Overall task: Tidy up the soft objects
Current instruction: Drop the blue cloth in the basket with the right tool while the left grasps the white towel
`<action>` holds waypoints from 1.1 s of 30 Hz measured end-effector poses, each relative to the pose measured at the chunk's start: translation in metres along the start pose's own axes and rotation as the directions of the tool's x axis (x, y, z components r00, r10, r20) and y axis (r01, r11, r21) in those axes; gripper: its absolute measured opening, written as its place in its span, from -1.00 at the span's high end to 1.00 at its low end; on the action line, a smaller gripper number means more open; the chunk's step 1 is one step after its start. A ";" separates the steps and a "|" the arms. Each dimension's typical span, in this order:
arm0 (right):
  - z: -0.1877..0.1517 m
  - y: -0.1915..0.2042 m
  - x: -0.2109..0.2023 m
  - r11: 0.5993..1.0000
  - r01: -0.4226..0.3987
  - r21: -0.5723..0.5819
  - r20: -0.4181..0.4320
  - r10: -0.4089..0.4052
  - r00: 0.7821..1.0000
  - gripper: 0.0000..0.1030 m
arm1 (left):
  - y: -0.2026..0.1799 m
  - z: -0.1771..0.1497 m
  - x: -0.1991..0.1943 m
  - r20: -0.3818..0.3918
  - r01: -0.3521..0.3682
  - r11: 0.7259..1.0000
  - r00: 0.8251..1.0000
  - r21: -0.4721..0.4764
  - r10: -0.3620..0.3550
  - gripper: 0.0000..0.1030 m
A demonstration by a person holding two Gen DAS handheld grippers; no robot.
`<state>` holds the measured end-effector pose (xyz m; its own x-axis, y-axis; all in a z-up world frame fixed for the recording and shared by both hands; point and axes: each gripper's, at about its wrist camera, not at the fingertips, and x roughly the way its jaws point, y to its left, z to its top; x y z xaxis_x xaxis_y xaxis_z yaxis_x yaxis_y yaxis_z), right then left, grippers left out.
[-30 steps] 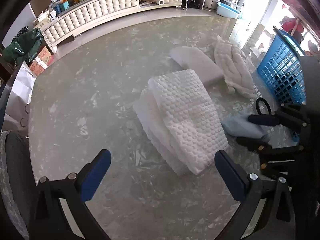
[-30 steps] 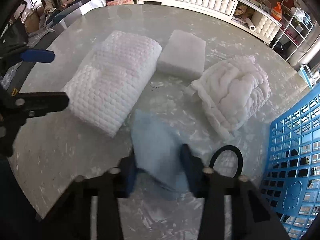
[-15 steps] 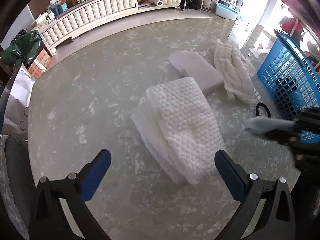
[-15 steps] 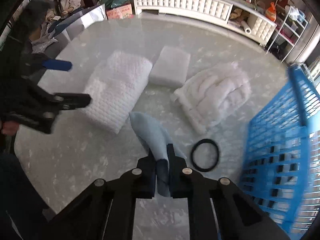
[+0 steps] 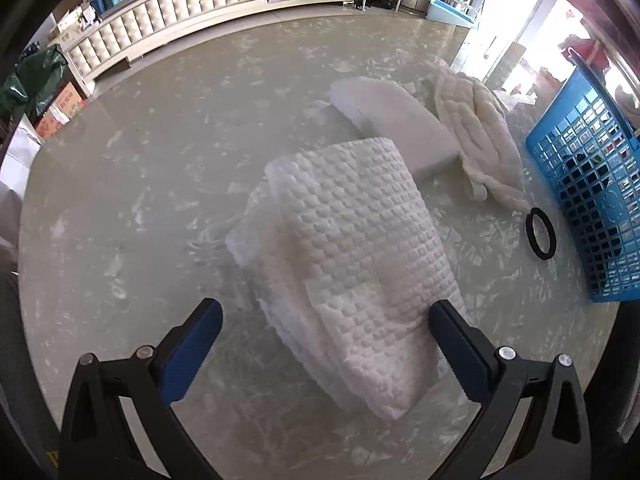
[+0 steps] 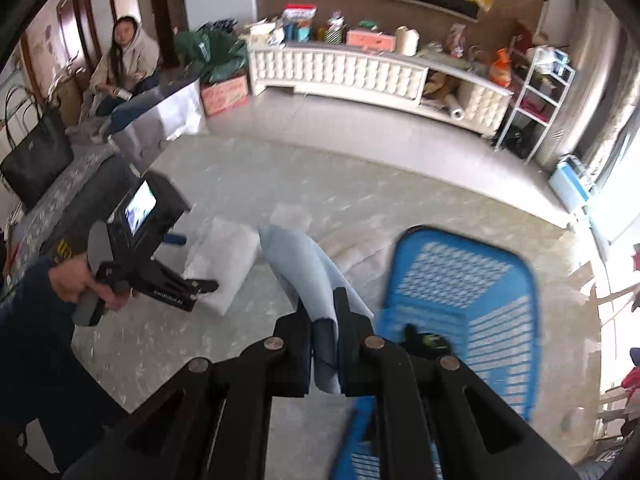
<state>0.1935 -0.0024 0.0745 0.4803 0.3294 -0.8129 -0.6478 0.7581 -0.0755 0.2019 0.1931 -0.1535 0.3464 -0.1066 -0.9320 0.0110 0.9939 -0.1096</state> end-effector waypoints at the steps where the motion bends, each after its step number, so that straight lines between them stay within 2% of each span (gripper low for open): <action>1: -0.001 -0.006 -0.005 1.000 0.013 0.008 0.007 -0.013 1.000 0.83 | 0.001 0.001 0.003 -0.004 0.016 1.000 1.000 -0.007 -0.016 -1.00; 5: -0.011 -0.027 -0.018 0.996 0.081 0.025 0.003 -0.081 0.997 0.83 | 0.003 -0.002 0.008 0.004 0.029 0.999 1.000 -0.018 -0.029 -0.95; 7: -0.022 -0.035 -0.016 0.993 0.115 0.039 -0.016 -0.114 0.993 0.83 | 0.001 -0.003 0.007 0.013 0.032 0.999 0.999 -0.001 -0.032 -0.70; 8: -0.026 -0.042 -0.013 0.990 0.131 0.049 -0.030 -0.129 0.991 0.83 | -0.003 -0.004 0.004 0.017 0.043 0.999 0.999 0.008 -0.044 -0.38; 9: -0.029 -0.047 -0.010 0.988 0.144 0.059 -0.046 -0.141 0.989 0.83 | -0.009 -0.003 0.003 0.015 0.064 0.998 0.998 0.020 -0.064 -0.18; 10: -0.031 -0.052 -0.007 0.986 0.155 0.064 -0.057 -0.151 0.987 0.83 | -0.013 -0.003 0.000 0.011 0.076 0.997 0.997 0.028 -0.076 -0.16; 13: -0.044 -0.066 0.011 0.981 0.180 0.075 -0.105 -0.172 0.980 0.83 | -0.021 -0.003 -0.001 0.014 0.047 0.998 0.999 0.050 -0.048 -0.02; 16: -0.050 -0.077 0.033 0.979 0.185 0.089 -0.144 -0.171 0.975 0.83 | -0.026 -0.003 -0.005 0.024 0.038 0.998 0.999 0.055 -0.039 0.24; 18: -0.053 -0.082 0.053 0.975 0.207 0.079 -0.177 -0.191 0.966 0.83 | -0.023 -0.003 -0.013 0.034 0.030 0.998 0.999 0.048 -0.032 0.49; 22: -0.056 -0.091 0.090 0.962 0.267 0.055 -0.227 -0.248 0.942 0.83 | -0.020 -0.003 -0.021 0.034 0.048 0.998 0.998 0.035 -0.049 0.58; 25: -0.062 -0.100 0.111 0.963 0.257 0.077 -0.293 -0.225 0.929 0.82 | -0.015 -0.006 -0.020 0.028 0.066 0.998 0.997 0.020 -0.066 0.61; 27: -0.062 -0.101 0.108 0.966 0.240 0.094 -0.283 -0.205 0.937 0.81 | -0.011 -0.007 -0.019 0.029 0.081 0.997 0.996 0.004 -0.081 0.63; 30: -0.063 -0.102 0.103 0.965 0.248 0.088 -0.289 -0.213 0.933 0.73 | -0.004 -0.009 -0.020 0.032 0.095 0.995 0.995 -0.014 -0.094 0.65; 32: -0.063 -0.103 0.100 0.971 0.215 0.106 -0.290 -0.176 0.941 0.56 | -0.005 -0.011 -0.022 0.040 0.098 0.995 0.994 -0.013 -0.098 0.67; 33: -0.063 -0.106 0.100 0.976 0.186 0.113 -0.291 -0.147 0.945 0.33 | -0.005 -0.013 -0.024 0.041 0.105 0.994 0.994 -0.015 -0.105 0.67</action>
<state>0.2727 -0.0853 -0.0352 0.3770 0.0361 -0.9255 -0.4761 0.8647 -0.1602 0.1809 0.1901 -0.1349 0.3812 -0.2087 -0.9006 0.0330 0.9766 -0.2124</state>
